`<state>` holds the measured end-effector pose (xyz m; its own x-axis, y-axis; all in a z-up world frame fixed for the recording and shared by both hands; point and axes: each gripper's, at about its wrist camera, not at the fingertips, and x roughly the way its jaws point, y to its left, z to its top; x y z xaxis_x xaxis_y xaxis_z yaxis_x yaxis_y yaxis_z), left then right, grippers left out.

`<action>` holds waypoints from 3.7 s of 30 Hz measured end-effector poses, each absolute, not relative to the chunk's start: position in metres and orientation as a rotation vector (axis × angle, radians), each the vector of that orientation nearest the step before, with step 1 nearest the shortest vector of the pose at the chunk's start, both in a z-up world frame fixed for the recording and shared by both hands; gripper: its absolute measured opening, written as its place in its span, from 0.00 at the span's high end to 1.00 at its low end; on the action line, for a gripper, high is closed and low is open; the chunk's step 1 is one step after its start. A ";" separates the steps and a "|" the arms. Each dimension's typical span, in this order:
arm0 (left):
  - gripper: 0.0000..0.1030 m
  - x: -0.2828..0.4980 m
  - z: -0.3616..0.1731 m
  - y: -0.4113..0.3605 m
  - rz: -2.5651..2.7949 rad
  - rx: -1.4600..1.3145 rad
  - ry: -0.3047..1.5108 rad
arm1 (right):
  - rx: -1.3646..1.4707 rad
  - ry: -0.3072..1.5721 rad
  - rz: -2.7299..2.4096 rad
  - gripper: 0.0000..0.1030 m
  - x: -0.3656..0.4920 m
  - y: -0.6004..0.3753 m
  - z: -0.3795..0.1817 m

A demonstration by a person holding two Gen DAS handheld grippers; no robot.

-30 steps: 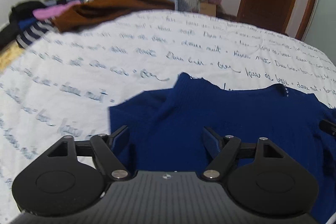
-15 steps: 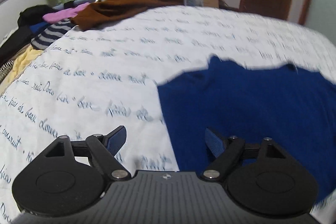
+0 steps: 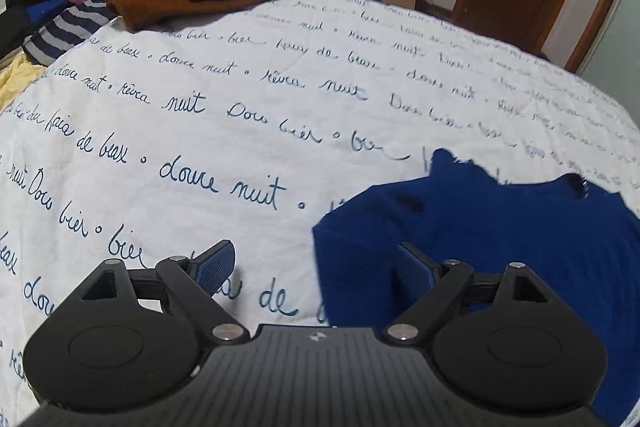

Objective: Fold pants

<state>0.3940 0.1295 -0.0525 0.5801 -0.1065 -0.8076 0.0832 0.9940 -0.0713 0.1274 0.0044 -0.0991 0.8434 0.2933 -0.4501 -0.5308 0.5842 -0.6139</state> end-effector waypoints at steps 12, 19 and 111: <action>0.15 0.379 -0.048 0.126 0.015 0.128 0.889 | -0.760 0.360 0.462 0.22 0.128 0.003 -0.118; 0.14 0.362 -0.045 0.130 0.081 0.138 0.872 | -0.765 0.344 0.424 0.18 0.127 0.006 -0.122; 0.85 0.341 0.010 -0.119 -0.386 -0.087 0.801 | 0.119 0.298 0.227 0.93 0.136 -0.217 -0.058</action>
<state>0.3415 -0.1187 0.0102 0.6301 -0.3693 -0.6831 0.3038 0.9268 -0.2207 0.1357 -0.2174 -0.0576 0.9307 0.2386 -0.2774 -0.2034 0.9676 0.1498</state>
